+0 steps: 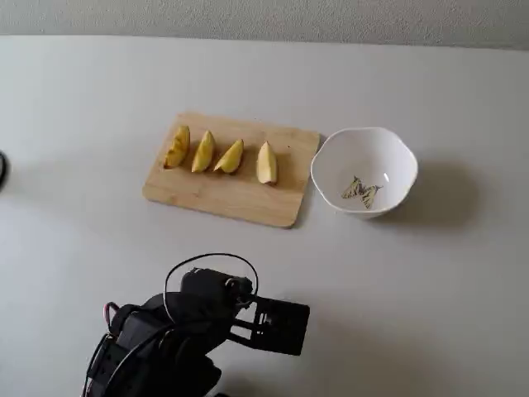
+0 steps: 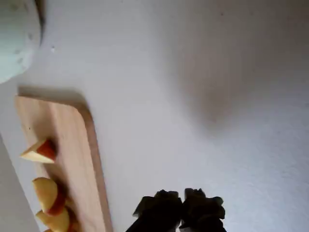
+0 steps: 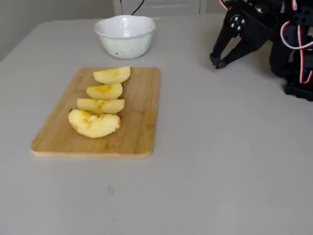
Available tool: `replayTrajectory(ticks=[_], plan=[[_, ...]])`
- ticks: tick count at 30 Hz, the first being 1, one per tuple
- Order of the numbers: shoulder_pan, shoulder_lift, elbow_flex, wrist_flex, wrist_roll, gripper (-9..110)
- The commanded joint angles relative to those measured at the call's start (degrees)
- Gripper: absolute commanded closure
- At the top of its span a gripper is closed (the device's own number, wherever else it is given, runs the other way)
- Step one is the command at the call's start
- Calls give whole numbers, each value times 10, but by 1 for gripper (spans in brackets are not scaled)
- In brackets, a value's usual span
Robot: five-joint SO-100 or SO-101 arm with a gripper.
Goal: Pick up the rightmost apple slice from the cutting board and place it into the bowl
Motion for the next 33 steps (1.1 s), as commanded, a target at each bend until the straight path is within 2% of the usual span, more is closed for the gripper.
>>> replayTrajectory(ticks=[1, 22, 26, 29, 31, 33], plan=[[0, -2, -40, 1, -5, 101], [-27, -2, -40, -4, -33, 101], [-28, -2, -40, -33, -163, 101], [-47, -9, -91, -39, -179, 96], [-80, -98, -167, -51, -149, 91], [-89, -283, -281, -73, -110, 90]])
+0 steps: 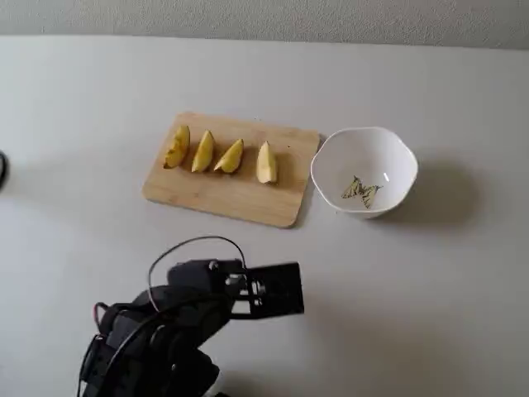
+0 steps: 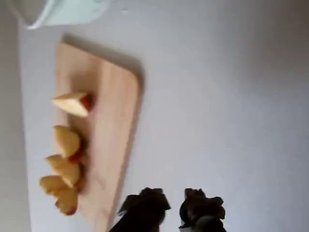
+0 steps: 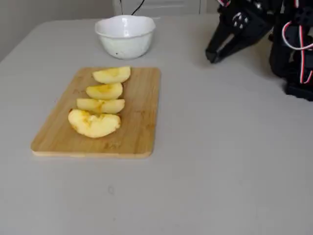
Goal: Pick up the rightmost apple slice from the cutting board and place it into the bowl
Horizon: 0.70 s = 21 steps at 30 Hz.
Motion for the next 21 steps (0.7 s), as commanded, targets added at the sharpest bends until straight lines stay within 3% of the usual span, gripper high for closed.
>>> replayTrajectory(ticks=[1, 7, 17, 21], plan=[[-22, -328, -260, -36, 56, 90], [-81, -643, -526, -1, 73, 79], [-34, -1045, -895, 70, -161, 73], [1, -1220, -1180, 195, -41, 73]])
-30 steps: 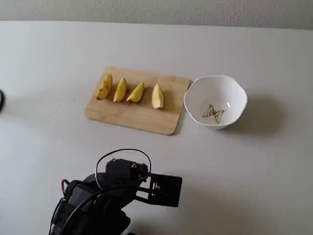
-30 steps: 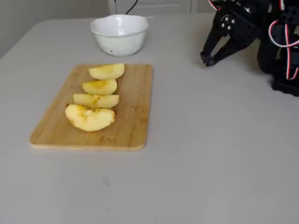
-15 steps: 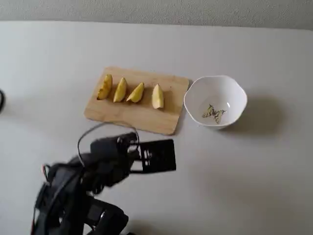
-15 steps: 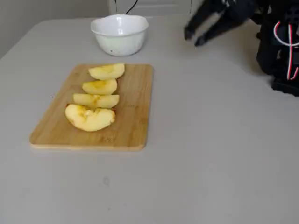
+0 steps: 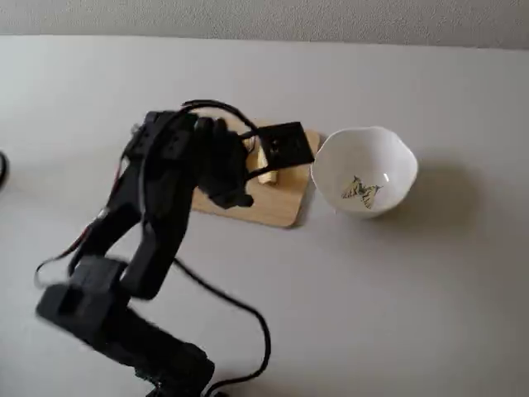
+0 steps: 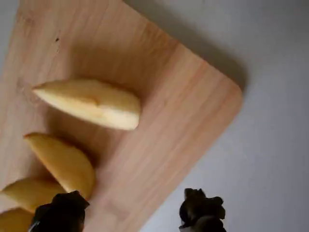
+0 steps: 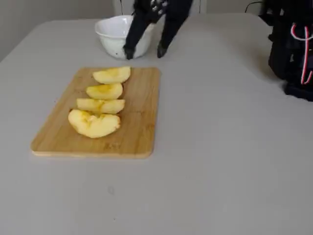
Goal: Pick up the rightmost apple slice from the cutting board and place it into the bowl
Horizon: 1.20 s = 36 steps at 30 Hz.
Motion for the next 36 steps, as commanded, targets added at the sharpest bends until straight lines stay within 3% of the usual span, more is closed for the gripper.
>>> replayTrajectory(ticks=[1, 5, 9, 17, 27, 36], plan=[[39, -198, -391, 127, 96, 73], [32, -402, -783, 279, 209, 75], [-3, -424, -823, 290, 250, 76], [-40, -446, -823, 284, 11, 76], [45, -496, -819, 294, -282, 76], [74, -472, -823, 294, -355, 76]])
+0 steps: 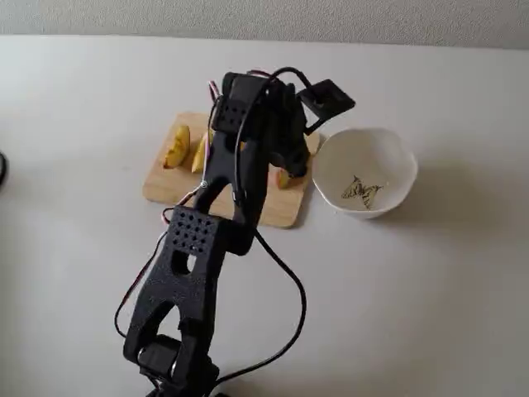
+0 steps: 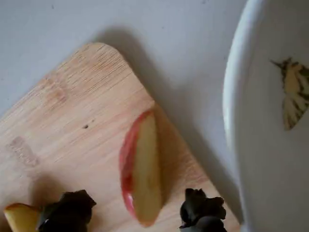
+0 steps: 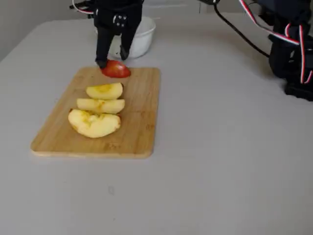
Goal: Pick up the rightmost apple slice from the cutting board and place it into the bowl
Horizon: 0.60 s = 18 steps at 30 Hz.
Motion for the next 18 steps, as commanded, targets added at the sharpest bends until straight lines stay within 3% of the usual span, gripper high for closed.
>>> replayTrajectory(ticks=[1, 12, 18], plan=[[5, 37, -39, 24, -34, 76], [-8, -40, -80, 20, -54, 76], [-14, -110, -160, 21, -53, 86]])
